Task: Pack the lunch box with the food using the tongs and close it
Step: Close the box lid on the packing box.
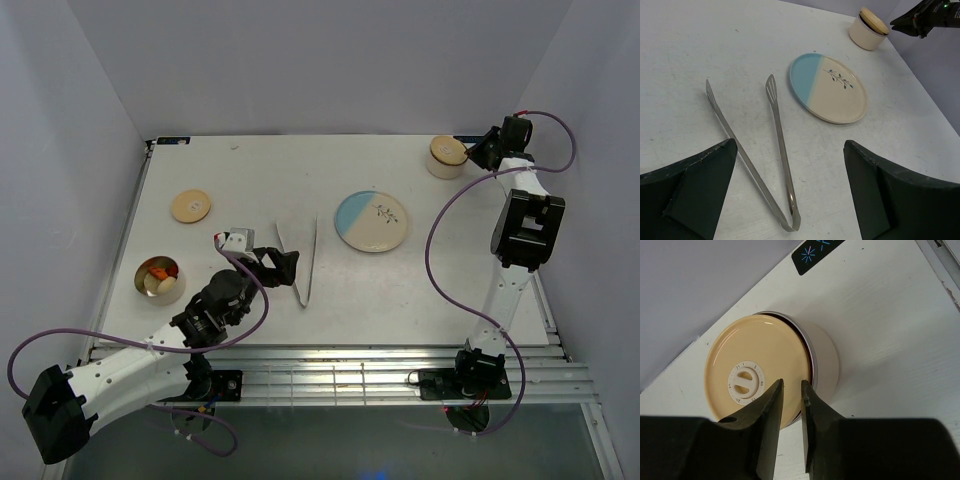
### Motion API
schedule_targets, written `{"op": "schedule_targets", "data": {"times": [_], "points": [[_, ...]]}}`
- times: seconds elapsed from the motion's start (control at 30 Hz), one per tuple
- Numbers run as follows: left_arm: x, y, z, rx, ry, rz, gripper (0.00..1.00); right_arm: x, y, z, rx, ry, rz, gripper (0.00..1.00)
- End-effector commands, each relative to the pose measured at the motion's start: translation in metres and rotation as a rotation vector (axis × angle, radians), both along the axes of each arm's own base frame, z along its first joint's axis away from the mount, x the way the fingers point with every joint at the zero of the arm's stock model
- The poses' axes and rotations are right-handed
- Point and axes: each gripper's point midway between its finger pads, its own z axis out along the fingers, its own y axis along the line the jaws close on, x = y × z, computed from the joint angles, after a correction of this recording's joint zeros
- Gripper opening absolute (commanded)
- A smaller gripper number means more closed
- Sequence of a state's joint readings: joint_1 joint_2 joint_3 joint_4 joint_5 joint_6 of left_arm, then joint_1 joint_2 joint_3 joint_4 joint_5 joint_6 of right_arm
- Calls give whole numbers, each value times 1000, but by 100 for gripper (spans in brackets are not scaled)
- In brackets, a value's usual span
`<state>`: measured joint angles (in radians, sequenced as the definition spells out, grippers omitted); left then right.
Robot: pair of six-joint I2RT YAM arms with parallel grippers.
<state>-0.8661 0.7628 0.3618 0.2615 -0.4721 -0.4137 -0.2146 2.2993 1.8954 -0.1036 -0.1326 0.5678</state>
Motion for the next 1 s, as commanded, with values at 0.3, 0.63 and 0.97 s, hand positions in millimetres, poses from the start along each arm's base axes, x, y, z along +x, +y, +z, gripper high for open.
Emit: {"op": "schedule_targets", "data": {"times": [0.3,0.63,0.97], "points": [[1,3,15,-12,-29,13,98,4,-1,29,-85,-64,13,33],[3,3,9,4,-17,23,98,-1,12,54,-219,-120,21,40],[0,3,14,-17,-27,10,98,-1,38,73,-309,-171,62,42]]}}
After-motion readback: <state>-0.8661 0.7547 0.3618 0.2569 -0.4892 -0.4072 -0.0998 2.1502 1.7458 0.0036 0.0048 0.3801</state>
